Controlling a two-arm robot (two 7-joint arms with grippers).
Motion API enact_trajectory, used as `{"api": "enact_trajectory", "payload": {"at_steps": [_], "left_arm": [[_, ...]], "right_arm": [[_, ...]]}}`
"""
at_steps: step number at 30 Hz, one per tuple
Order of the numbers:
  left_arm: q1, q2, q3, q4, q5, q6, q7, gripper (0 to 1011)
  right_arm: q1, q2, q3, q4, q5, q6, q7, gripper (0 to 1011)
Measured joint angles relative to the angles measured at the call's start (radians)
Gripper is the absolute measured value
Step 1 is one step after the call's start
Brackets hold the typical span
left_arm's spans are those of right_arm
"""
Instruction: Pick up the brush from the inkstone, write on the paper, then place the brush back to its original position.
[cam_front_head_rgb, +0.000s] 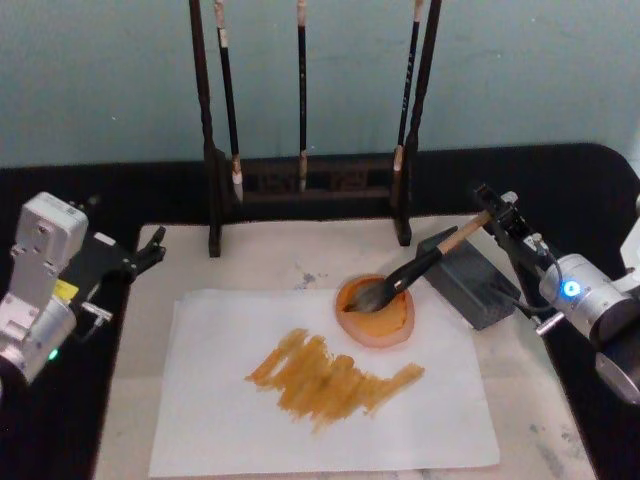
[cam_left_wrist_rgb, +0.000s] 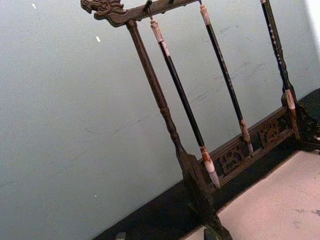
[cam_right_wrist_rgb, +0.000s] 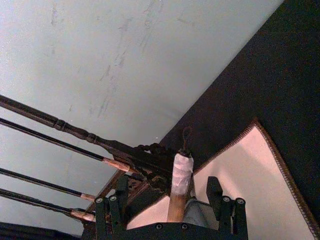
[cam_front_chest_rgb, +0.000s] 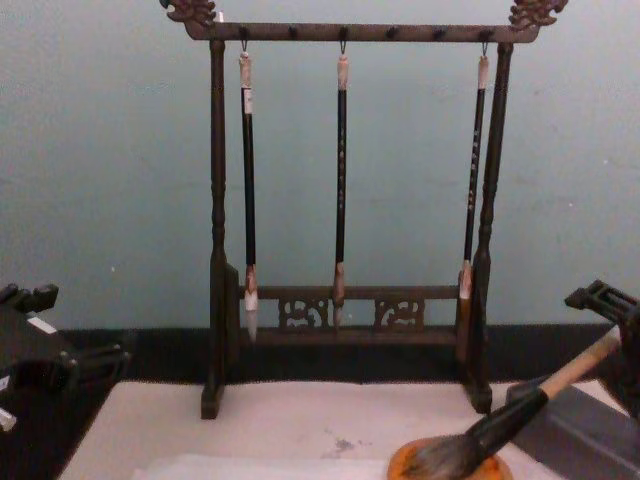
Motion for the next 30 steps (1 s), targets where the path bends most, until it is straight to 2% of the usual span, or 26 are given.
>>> {"api": "enact_trajectory", "payload": {"at_steps": [8, 14, 17, 19, 21, 23, 24, 27, 28, 29, 30], "left_arm": [[0.0, 0.0, 0.0, 0.0, 0.0, 0.0, 0.0, 1009], [0.0, 0.0, 0.0, 0.0, 0.0, 0.0, 0.0, 1010], [0.0, 0.0, 0.0, 0.0, 0.0, 0.0, 0.0, 1010], [0.0, 0.0, 0.0, 0.0, 0.0, 0.0, 0.0, 1010], [0.0, 0.0, 0.0, 0.0, 0.0, 0.0, 0.0, 1010], [0.0, 0.0, 0.0, 0.0, 0.0, 0.0, 0.0, 1010], [0.0, 0.0, 0.0, 0.0, 0.0, 0.0, 0.0, 1010], [0.0, 0.0, 0.0, 0.0, 0.0, 0.0, 0.0, 1010], [0.0, 0.0, 0.0, 0.0, 0.0, 0.0, 0.0, 1010], [0.0, 0.0, 0.0, 0.0, 0.0, 0.0, 0.0, 1010], [0.0, 0.0, 0.0, 0.0, 0.0, 0.0, 0.0, 1010]], "right_arm": [[-0.046, 0.03, 0.0, -0.074, 0.03, -0.012, -0.047, 1000], [-0.11, 0.07, 0.0, -0.173, 0.032, -0.046, -0.092, 1000], [-0.145, 0.095, -0.003, -0.232, 0.018, -0.072, -0.109, 1000], [-0.17, 0.119, -0.01, -0.279, -0.011, -0.101, -0.115, 1000], [-0.183, 0.135, -0.016, -0.31, -0.044, -0.127, -0.115, 1000], [-0.198, 0.159, -0.028, -0.349, -0.111, -0.167, -0.111, 1000], [-0.206, 0.177, -0.039, -0.378, -0.176, -0.197, -0.108, 1000], [-0.211, 0.199, -0.058, -0.408, -0.277, -0.239, -0.108, 1000], [-0.212, 0.215, -0.077, -0.427, -0.354, -0.266, -0.113, 1000], [-0.213, 0.222, -0.085, -0.434, -0.394, -0.279, -0.116, 1000], [-0.213, 0.233, -0.101, -0.446, -0.46, -0.296, -0.125, 1000]]}}
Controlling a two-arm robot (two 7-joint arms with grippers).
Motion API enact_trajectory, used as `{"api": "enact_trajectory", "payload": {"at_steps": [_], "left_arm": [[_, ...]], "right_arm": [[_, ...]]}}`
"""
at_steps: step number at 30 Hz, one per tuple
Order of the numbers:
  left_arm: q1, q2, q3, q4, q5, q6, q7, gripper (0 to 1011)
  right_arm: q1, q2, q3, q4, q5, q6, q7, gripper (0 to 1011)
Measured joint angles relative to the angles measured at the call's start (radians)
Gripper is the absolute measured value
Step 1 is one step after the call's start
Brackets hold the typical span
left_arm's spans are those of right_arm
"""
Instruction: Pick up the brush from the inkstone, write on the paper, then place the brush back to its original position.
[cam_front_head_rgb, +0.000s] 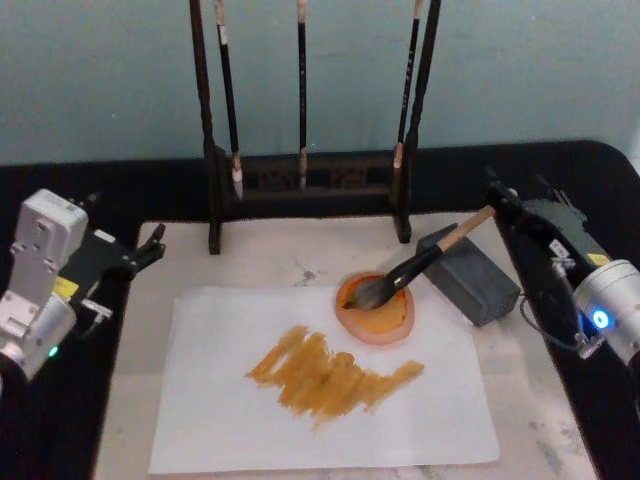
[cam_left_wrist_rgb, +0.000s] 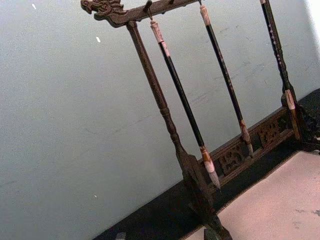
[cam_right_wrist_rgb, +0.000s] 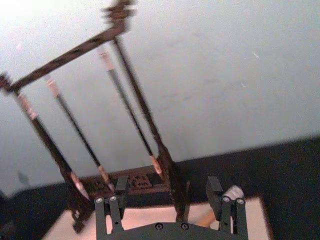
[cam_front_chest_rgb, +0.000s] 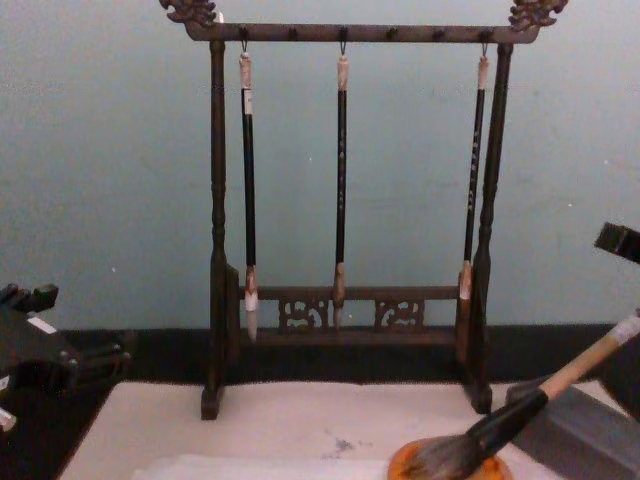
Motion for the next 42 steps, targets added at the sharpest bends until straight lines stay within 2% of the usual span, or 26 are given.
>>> {"api": "enact_trajectory", "payload": {"at_steps": [2, 4, 7, 8, 11, 17, 29, 37, 42], "left_arm": [[0.0, 0.0, 0.0, 0.0, 0.0, 0.0, 0.0, 1010], [0.0, 0.0, 0.0, 0.0, 0.0, 0.0, 0.0, 1010], [0.0, 0.0, 0.0, 0.0, 0.0, 0.0, 0.0, 1010], [0.0, 0.0, 0.0, 0.0, 0.0, 0.0, 0.0, 1010], [0.0, 0.0, 0.0, 0.0, 0.0, 0.0, 0.0, 1010], [0.0, 0.0, 0.0, 0.0, 0.0, 0.0, 0.0, 1010], [0.0, 0.0, 0.0, 0.0, 0.0, 0.0, 0.0, 1010], [0.0, 0.0, 0.0, 0.0, 0.0, 0.0, 0.0, 1010], [0.0, 0.0, 0.0, 0.0, 0.0, 0.0, 0.0, 1010]], "right_arm": [[0.0, 0.009, -0.018, -0.009, -0.058, -0.013, -0.01, 1000], [0.0, 0.019, -0.045, -0.017, -0.15, -0.027, -0.027, 1000], [0.0, 0.024, -0.068, -0.019, -0.223, -0.031, -0.045, 1000], [0.0, 0.024, -0.082, -0.018, -0.268, -0.032, -0.059, 1000], [-0.002, 0.018, -0.102, -0.004, -0.328, -0.031, -0.079, 1000], [-0.021, 0.002, -0.118, 0.031, -0.401, -0.047, -0.106, 1000], [-0.049, -0.02, -0.106, 0.086, -0.425, -0.066, -0.093, 1000], [-0.048, -0.04, -0.084, 0.101, -0.402, -0.053, -0.065, 1000], [-0.048, -0.039, -0.085, 0.101, -0.402, -0.053, -0.066, 1000]]}}
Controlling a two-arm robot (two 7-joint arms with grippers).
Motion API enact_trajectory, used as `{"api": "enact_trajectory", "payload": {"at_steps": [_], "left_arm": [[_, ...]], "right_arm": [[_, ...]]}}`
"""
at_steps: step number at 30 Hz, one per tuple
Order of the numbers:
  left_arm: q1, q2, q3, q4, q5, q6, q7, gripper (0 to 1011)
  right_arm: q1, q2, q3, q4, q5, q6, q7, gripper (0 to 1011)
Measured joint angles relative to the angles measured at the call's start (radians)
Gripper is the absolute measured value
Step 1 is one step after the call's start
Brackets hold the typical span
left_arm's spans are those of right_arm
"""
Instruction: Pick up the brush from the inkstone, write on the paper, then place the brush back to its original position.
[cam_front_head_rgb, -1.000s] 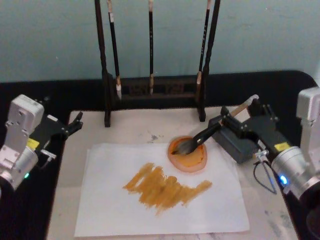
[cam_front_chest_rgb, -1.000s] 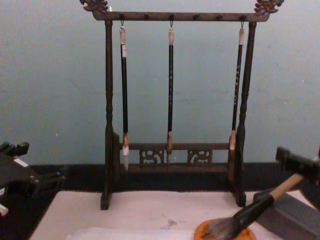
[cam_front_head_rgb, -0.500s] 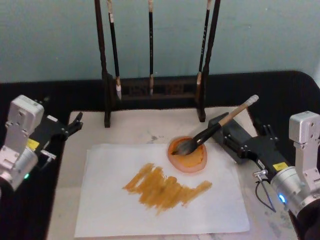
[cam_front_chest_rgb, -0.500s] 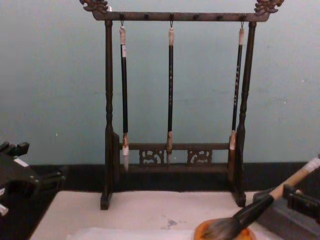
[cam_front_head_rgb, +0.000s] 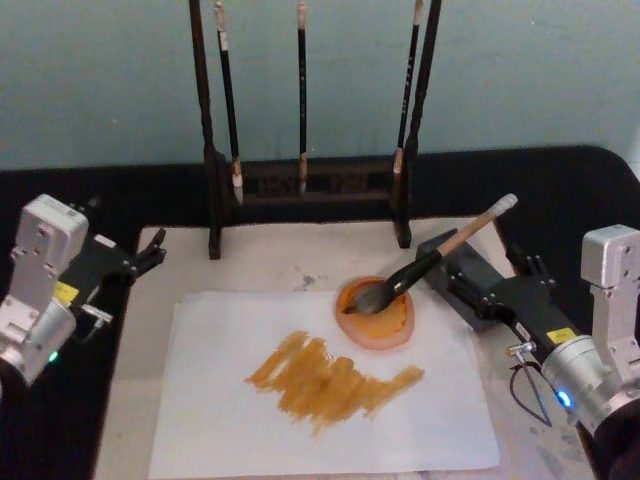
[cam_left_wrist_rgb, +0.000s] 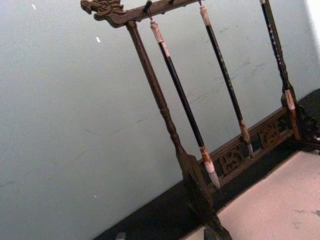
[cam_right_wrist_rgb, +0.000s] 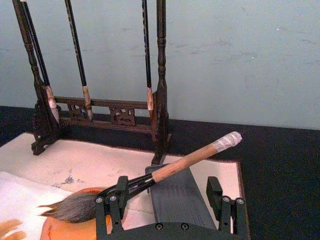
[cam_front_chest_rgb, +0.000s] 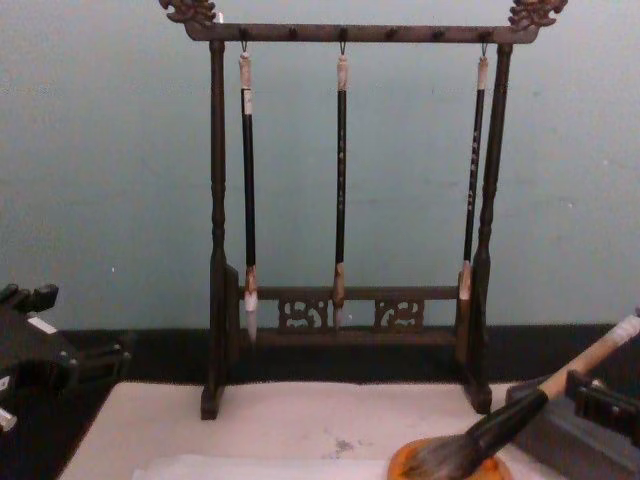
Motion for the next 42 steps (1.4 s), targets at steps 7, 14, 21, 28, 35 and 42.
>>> {"api": "enact_trajectory", "payload": {"at_steps": [7, 14, 21, 28, 35, 42], "left_arm": [[0.0, 0.0, 0.0, 0.0, 0.0, 0.0, 0.0, 1010], [0.0, 0.0, 0.0, 0.0, 0.0, 0.0, 0.0, 1010], [0.0, 0.0, 0.0, 0.0, 0.0, 0.0, 0.0, 1010], [0.0, 0.0, 0.0, 0.0, 0.0, 0.0, 0.0, 1010], [0.0, 0.0, 0.0, 0.0, 0.0, 0.0, 0.0, 1010], [0.0, 0.0, 0.0, 0.0, 0.0, 0.0, 0.0, 1010]], "right_arm": [[0.0, 0.002, -0.002, -0.002, -0.001, 0.0, -0.002, 1000], [0.0, 0.002, -0.003, -0.003, -0.001, -0.001, -0.003, 1000], [0.0, 0.003, -0.004, -0.003, -0.002, -0.001, -0.004, 1000], [0.0, 0.004, -0.004, -0.004, -0.003, -0.002, -0.005, 1000], [0.0, 0.004, -0.004, -0.004, -0.003, -0.002, -0.005, 1000], [0.0, 0.003, -0.004, -0.004, -0.003, -0.002, -0.005, 1000]]}}
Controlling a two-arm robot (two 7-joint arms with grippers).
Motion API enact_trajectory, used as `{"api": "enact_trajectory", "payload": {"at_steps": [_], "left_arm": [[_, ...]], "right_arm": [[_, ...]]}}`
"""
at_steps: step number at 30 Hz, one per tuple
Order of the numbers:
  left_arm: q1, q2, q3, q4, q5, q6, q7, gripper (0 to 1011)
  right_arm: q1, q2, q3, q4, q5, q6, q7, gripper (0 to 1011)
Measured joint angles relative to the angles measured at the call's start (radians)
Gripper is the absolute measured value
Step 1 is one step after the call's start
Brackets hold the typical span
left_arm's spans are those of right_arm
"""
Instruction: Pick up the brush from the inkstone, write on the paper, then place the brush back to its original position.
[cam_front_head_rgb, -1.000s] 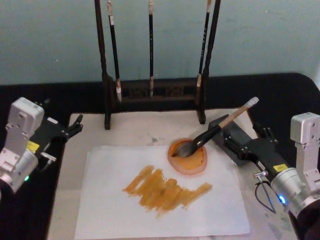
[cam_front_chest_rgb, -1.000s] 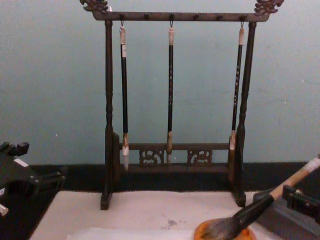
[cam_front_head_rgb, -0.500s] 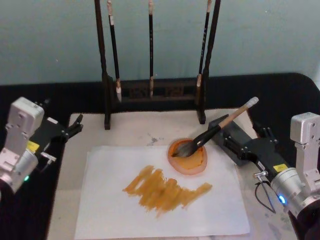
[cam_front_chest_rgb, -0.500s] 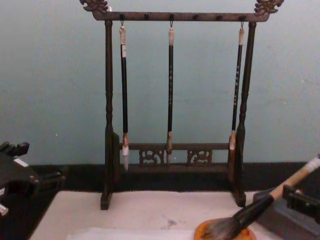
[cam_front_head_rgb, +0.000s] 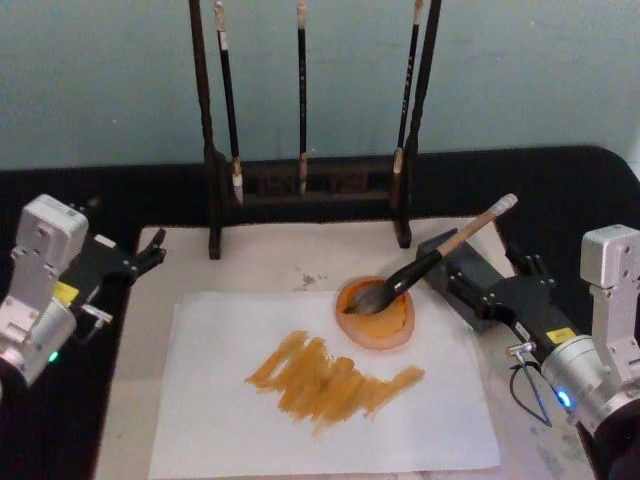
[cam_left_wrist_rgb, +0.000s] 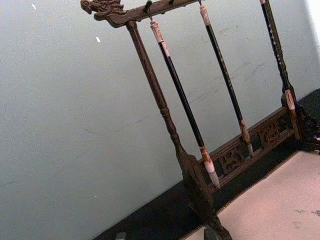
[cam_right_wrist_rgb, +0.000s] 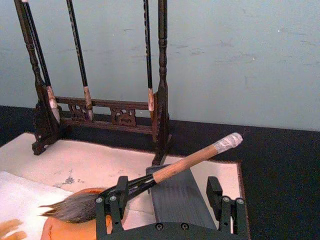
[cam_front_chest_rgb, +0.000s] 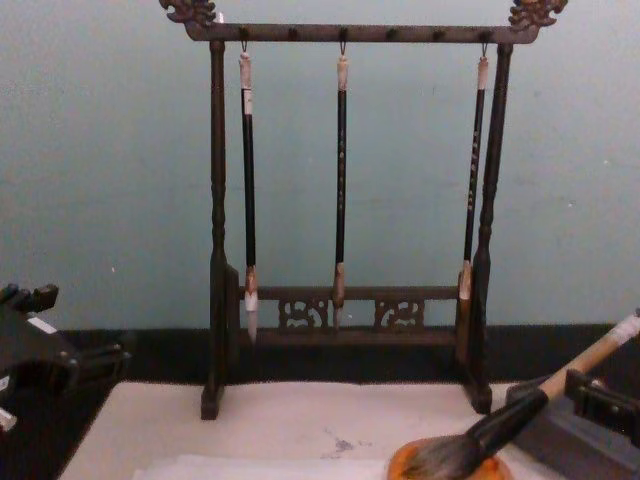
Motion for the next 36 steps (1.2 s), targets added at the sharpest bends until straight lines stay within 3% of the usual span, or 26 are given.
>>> {"api": "enact_trajectory", "payload": {"at_steps": [36], "left_arm": [[0.0, 0.0, 0.0, 0.0, 0.0, 0.0, 0.0, 1010]], "right_arm": [[0.0, 0.0, 0.0, 0.0, 0.0, 0.0, 0.0, 1000]]}}
